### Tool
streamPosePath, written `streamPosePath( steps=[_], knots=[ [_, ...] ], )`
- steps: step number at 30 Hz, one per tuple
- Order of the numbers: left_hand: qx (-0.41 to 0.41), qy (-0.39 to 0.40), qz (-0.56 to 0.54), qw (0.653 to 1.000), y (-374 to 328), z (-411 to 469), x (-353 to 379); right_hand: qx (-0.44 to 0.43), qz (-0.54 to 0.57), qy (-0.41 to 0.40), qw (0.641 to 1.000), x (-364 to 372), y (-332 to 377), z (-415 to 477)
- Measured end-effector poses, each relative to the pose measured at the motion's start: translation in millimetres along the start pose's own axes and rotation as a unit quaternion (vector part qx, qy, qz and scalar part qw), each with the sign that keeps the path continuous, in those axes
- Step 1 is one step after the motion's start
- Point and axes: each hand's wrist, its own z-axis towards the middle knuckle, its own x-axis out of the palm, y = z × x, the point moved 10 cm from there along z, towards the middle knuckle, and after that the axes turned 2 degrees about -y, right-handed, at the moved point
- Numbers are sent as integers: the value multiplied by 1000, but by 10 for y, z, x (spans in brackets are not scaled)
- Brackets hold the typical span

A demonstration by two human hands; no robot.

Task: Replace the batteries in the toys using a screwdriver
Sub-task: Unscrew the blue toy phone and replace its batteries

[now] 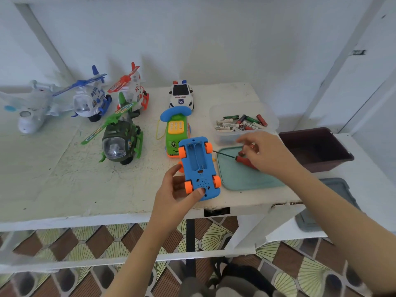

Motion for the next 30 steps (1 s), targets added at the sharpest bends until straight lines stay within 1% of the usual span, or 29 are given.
streamPosePath(
  steps=[3, 6, 11, 15, 17, 20, 22, 26, 30],
  knots=[
    [3, 8, 2, 1000, 10, 11, 22, -13, -123, 32, 992, 53, -25, 46],
    [13, 14, 9, 1000, 8, 11, 30, -29, -195, 71, 978, 119, 7, 65],
    [15, 12, 11, 1000, 11, 32, 9, -56, -245, 71, 965, 171, 22, 142],
    [17, 14, -1, 1000, 8, 50, 1, -67, -249, 70, 964, 201, 59, 166],
    [23, 17, -5, 1000, -7, 52, 4, -63, -203, 48, 976, 164, 112, 144],
    [40, 20, -1, 999, -36, 55, -1, -46, -78, 8, 996, 48, 214, 87],
    [50, 28, 2, 998, -66, 48, 7, -48, 13, -20, 999, -42, 327, 44],
    [83, 37, 30, 995, -142, 47, 28, -39, 190, -24, 981, -56, 542, -14],
    [113, 1, 86, 990, -138, 79, -48, -21, 295, -45, 954, -51, 645, -57]
  ],
)
